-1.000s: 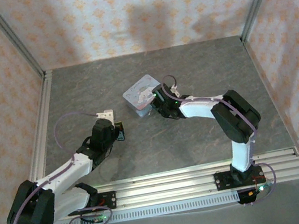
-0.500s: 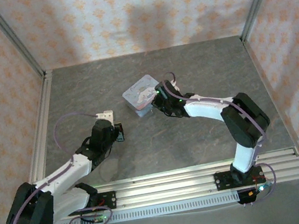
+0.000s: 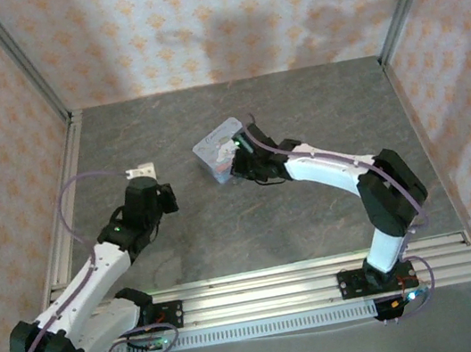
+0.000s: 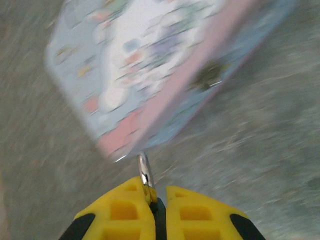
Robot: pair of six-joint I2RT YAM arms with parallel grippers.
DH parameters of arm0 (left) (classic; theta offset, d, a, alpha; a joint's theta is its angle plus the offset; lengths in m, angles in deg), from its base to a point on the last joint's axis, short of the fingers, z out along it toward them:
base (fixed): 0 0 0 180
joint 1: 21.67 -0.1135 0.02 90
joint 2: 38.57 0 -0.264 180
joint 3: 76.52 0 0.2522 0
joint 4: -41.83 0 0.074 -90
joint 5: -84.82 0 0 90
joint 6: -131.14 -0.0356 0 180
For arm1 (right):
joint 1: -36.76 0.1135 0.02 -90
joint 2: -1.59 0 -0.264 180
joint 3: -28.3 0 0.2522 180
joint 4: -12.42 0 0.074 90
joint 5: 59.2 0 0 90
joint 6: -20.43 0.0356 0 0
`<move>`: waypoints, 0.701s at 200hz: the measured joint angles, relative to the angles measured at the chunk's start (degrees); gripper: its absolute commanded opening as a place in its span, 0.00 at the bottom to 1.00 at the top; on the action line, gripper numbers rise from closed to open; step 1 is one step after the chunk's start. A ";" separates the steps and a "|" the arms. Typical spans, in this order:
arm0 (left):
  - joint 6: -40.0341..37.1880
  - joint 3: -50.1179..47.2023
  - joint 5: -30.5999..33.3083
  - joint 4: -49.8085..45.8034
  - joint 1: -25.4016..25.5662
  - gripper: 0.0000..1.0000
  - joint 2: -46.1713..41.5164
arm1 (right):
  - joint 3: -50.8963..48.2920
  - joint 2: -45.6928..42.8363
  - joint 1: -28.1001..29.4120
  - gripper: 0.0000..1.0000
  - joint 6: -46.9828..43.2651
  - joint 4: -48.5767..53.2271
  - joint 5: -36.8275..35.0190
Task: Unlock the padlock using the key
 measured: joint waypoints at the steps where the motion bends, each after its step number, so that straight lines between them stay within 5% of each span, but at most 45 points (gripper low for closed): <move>1: -0.13 0.42 0.00 -0.52 -0.24 0.42 0.00 | 0.42 0.15 0.24 0.00 -0.24 0.20 0.42; 30: -0.37 8.20 0.92 -9.51 -4.04 0.78 -0.02 | 5.79 4.59 4.11 0.00 -2.93 2.34 8.13; 39: -0.04 9.86 0.94 -11.76 -4.63 0.83 0.07 | 6.03 6.21 4.94 0.00 -3.30 2.89 10.69; 104: 0.61 11.10 -0.26 -20.22 -5.53 0.85 0.90 | 4.42 13.49 8.39 0.04 -3.52 4.63 20.65; 140: 1.27 8.48 -1.40 -20.74 -5.53 0.85 0.55 | 4.04 14.67 8.09 0.25 -3.80 7.52 20.11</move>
